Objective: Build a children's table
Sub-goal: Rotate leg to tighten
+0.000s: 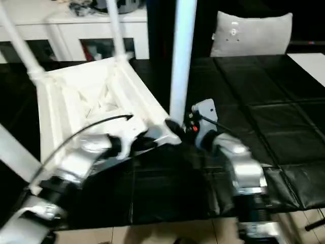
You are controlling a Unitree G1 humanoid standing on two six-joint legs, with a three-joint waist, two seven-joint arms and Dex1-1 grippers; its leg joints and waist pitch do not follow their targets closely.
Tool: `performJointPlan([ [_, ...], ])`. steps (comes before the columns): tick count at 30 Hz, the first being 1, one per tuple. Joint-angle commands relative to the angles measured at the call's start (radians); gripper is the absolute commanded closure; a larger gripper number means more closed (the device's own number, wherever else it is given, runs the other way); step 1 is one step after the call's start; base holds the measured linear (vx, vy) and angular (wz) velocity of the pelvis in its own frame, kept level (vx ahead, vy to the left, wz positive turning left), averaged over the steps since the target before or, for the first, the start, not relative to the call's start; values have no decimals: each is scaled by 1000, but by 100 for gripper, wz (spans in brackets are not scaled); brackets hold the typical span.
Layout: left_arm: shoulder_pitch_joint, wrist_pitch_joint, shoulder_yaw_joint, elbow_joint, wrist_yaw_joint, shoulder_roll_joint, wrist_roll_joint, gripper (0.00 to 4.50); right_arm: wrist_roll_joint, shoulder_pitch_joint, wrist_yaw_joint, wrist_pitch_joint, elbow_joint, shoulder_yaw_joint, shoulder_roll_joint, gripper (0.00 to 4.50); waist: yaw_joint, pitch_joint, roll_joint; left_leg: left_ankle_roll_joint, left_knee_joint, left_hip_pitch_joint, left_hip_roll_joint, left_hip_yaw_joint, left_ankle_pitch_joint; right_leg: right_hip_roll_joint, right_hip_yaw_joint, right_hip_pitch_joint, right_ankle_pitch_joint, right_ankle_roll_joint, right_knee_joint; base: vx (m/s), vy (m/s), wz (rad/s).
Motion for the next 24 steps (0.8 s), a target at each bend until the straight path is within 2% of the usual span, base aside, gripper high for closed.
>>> performJointPlan([
  [1,-7,-74,7,-60,-68,10,-59,450,-22,-4,76,-43,19,27,-52,59,7,-69,-14,92,-60,2,23,-3,-157,-52,45,72,-357,-135,-75,0,0,0],
  [2,-3,-87,2,-60,-99,23,-66,450,-24,-7,99,-57,33,28,-71,56,9,-69,-12,90,-59,5,25,-1,-153,-51,48,68,-346,-141,-74,0,0,0],
  [3,2,-105,-3,-56,-141,42,-74,450,-10,-11,148,-69,45,26,-98,52,9,-69,-18,91,-60,5,25,-1,-154,-53,48,67,-348,-143,-76,0,0,0],
  [5,6,-142,-14,-46,-199,67,-80,450,17,-13,229,-87,47,27,-130,52,13,-71,-16,98,-59,3,26,-2,-155,-54,49,71,-323,-157,-69,0,0,0],
  [7,8,-166,-23,-38,-231,83,-79,450,34,-7,295,-95,35,38,-153,52,17,-70,-15,106,-58,5,27,-1,-162,-52,49,68,-311,-164,-67,0,0,0],
  [9,9,-223,-43,-17,-312,118,-80,450,58,2,423,-121,22,66,-201,52,27,-71,-20,112,-57,6,28,0,-155,-54,49,69,-312,-167,-66,0,0,0],
  [13,-1,-287,-74,8,-424,160,-81,450,70,0,564,-157,53,117,-247,52,48,-73,-18,117,-57,7,36,2,-130,-55,52,66,-278,-179,-56,0,0,0],
  [15,-3,-296,-78,11,-442,166,-83,450,68,-1,580,-160,60,124,-250,52,56,-73,-20,112,-59,8,37,2,-133,-56,53,65,-279,-184,-55,0,0,0],
  [17,-8,-316,-94,15,-483,180,-80,450,65,-12,622,-158,86,141,-256,86,63,-71,-21,100,-60,10,38,3,-144,-57,54,64,-288,-190,-55,0,0,0],
  [21,-24,-355,-111,36,-512,193,-67,450,58,-33,664,-168,122,167,-257,102,69,-71,-23,91,-60,8,37,2,-149,-58,54,65,-299,-183,-55,0,0,0],
  [24,-32,-369,-111,47,-521,194,-64,450,45,-43,682,-189,142,185,-260,136,68,-70,-25,81,-60,6,34,2,-155,-59,52,68,-340,-161,-60,0,0,0],
])
